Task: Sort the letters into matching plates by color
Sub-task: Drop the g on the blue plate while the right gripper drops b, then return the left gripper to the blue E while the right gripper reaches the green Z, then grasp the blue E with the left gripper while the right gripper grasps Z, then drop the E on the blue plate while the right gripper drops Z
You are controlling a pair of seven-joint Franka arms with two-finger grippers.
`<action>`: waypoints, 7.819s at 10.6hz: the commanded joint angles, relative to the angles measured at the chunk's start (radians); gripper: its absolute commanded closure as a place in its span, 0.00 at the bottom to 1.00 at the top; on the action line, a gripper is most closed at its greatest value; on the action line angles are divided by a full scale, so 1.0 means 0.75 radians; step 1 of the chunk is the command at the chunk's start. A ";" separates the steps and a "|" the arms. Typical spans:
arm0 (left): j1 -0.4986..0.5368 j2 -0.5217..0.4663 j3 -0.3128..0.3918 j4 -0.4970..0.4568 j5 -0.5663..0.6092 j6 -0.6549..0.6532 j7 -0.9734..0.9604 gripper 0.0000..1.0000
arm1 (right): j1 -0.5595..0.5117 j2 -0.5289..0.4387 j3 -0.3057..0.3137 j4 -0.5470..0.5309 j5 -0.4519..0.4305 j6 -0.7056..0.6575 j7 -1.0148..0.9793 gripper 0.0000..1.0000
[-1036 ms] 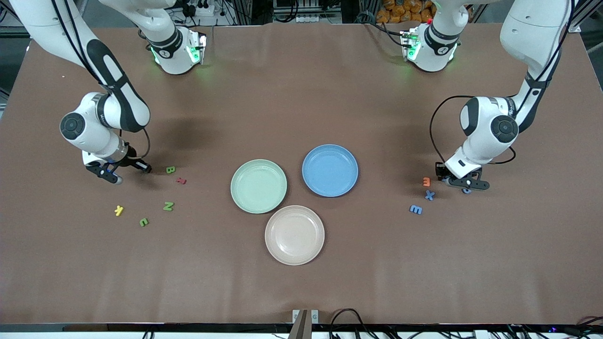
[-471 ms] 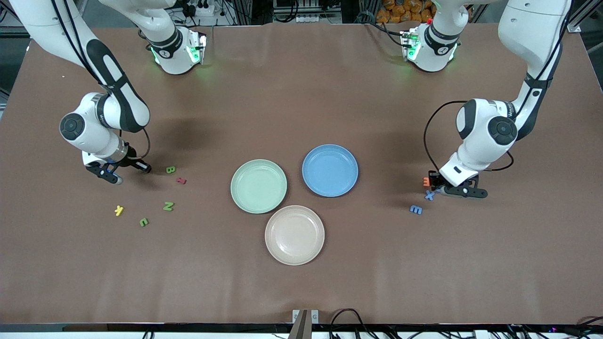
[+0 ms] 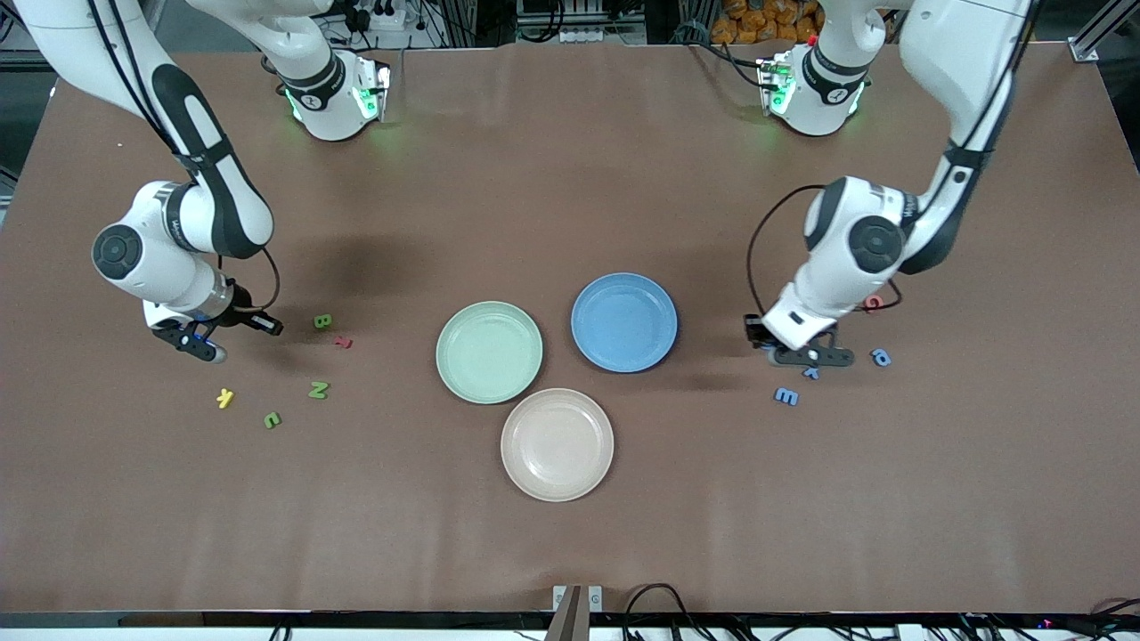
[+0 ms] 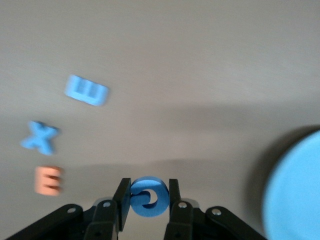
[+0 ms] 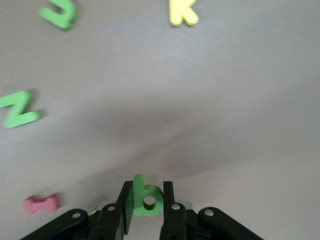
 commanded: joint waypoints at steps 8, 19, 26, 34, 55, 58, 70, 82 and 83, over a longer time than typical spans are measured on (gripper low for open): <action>-0.469 0.168 0.029 0.195 0.064 -0.039 -0.626 1.00 | 0.456 0.107 0.002 0.389 0.014 -0.226 0.177 0.78; -0.312 0.195 0.029 0.276 0.338 -0.045 -0.674 0.00 | 0.808 0.392 -0.006 0.686 0.010 -0.226 0.582 0.62; 0.009 0.168 0.019 0.279 0.334 -0.045 -0.306 0.00 | 0.696 0.275 -0.053 0.633 -0.059 -0.316 0.312 0.00; 0.073 0.258 0.037 0.332 0.287 -0.043 -0.319 0.00 | 0.408 0.207 -0.122 0.547 -0.063 -0.302 -0.092 0.00; 0.008 0.446 0.133 0.446 0.174 -0.033 -1.400 0.00 | 0.166 0.385 0.021 0.392 -0.049 0.187 -0.126 0.03; -0.007 0.432 0.162 0.434 0.229 -0.033 -1.386 0.54 | 0.168 0.359 0.021 0.371 -0.045 0.177 -0.123 0.19; -0.058 0.299 0.162 0.414 0.232 -0.177 -1.414 1.00 | 0.193 0.349 0.023 0.341 -0.045 0.193 -0.130 0.73; -0.485 0.301 0.156 0.434 0.015 -0.286 -1.655 1.00 | 0.336 0.244 0.021 0.420 -0.033 -0.027 -0.052 0.76; -0.516 0.299 0.158 0.434 -0.026 -0.286 -1.664 1.00 | 0.383 0.244 0.021 0.441 -0.031 -0.050 0.007 0.76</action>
